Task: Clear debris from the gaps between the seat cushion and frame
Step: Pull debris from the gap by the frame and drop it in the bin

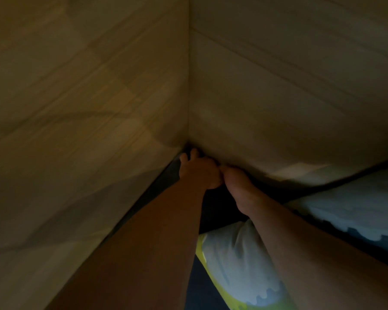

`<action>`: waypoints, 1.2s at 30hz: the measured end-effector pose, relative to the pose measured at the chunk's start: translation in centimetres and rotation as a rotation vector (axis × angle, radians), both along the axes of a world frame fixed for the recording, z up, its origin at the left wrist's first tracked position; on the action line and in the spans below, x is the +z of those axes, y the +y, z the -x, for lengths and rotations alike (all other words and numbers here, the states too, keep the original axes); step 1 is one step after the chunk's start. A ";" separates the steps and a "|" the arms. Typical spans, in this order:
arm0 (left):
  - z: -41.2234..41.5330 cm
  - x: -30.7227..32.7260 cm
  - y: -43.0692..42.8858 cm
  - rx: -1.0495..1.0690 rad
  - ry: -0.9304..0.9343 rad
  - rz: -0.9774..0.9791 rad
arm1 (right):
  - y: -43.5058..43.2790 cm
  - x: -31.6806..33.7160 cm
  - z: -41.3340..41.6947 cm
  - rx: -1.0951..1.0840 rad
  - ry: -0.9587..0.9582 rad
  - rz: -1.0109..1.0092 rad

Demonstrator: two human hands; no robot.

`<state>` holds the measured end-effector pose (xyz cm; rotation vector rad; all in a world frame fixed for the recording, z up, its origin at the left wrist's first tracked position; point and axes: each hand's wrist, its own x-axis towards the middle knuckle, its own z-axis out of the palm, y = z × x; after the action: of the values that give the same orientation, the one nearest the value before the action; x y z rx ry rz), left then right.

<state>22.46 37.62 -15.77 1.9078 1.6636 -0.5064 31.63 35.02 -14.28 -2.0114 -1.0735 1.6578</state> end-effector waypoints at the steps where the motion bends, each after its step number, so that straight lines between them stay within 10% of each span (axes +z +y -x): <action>1: 0.2 -0.1 0.1 0.018 -0.028 0.004 | -0.2 -0.1 -0.1 -0.010 0.011 -0.007; 11: 1.1 -0.9 -2.3 0.309 -0.346 -0.334 | -1.4 1.1 0.5 -0.024 -0.005 -0.263; 17: 2.4 4.3 -5.9 0.683 -0.872 -0.583 | -2.1 5.7 3.6 -0.062 -0.163 -0.484; 36: 7.9 22.1 -27.2 1.234 -1.054 -0.925 | -18.5 22.4 8.1 0.326 0.246 -0.670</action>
<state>14.52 10.37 6.34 0.7814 1.8807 1.6325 23.56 16.50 8.13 -1.2265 -1.6454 1.3684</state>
